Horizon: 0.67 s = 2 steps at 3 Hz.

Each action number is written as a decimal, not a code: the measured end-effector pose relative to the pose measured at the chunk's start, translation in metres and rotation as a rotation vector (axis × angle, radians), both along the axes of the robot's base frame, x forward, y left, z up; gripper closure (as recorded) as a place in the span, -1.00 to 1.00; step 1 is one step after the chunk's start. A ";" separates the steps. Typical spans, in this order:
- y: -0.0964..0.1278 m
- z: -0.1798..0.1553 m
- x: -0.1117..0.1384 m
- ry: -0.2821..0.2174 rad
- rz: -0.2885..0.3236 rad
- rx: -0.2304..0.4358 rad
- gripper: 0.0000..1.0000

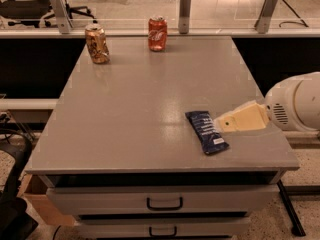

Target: Move rxbar blueberry near coke can

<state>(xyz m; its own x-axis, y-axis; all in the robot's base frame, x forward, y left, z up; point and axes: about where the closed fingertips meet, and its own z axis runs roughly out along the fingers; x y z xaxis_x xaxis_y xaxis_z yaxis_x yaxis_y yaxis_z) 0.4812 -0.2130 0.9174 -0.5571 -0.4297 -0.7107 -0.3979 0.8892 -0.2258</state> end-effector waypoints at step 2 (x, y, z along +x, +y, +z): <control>0.027 -0.020 -0.018 -0.015 -0.026 0.115 -1.00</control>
Offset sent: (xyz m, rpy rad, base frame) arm -0.0254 0.0384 -0.0319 0.1826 -0.0336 -0.0466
